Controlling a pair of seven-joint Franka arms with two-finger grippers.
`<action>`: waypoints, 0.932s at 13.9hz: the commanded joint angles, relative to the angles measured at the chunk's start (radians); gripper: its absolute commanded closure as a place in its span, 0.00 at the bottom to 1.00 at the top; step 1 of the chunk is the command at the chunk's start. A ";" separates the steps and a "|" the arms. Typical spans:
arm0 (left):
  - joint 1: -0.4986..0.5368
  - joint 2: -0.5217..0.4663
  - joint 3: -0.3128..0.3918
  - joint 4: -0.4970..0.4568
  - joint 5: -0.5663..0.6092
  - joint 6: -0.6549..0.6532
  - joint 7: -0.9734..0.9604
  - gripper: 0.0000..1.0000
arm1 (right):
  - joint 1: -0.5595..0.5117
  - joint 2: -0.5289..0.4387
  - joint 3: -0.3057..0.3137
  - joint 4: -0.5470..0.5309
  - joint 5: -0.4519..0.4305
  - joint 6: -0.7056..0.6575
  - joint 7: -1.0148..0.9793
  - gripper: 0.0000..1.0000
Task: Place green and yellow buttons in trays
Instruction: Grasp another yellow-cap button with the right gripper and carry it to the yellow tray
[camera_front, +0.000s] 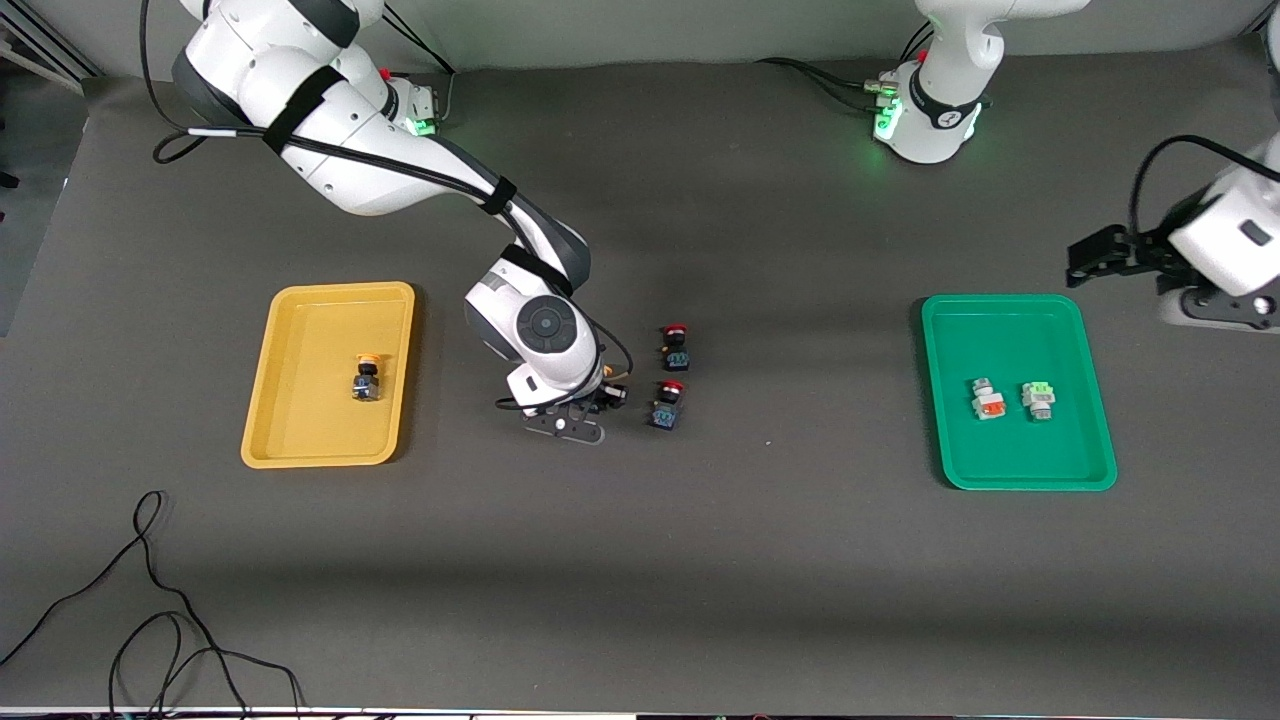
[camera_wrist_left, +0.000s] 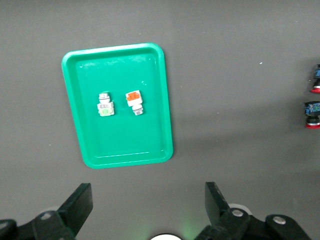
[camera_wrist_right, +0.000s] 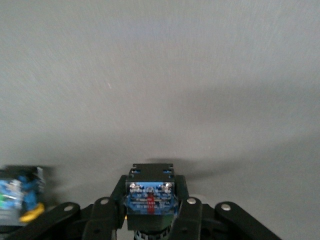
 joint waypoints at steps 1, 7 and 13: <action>-0.020 -0.023 0.017 -0.005 -0.035 -0.013 -0.021 0.00 | -0.086 -0.123 0.022 -0.042 0.019 -0.032 0.006 1.00; -0.013 -0.023 0.018 -0.001 -0.032 -0.012 -0.018 0.00 | -0.186 -0.380 -0.066 -0.049 0.362 -0.340 -0.466 1.00; -0.011 -0.022 0.020 -0.001 -0.020 -0.007 -0.011 0.00 | -0.194 -0.513 -0.363 -0.047 0.492 -0.573 -1.036 1.00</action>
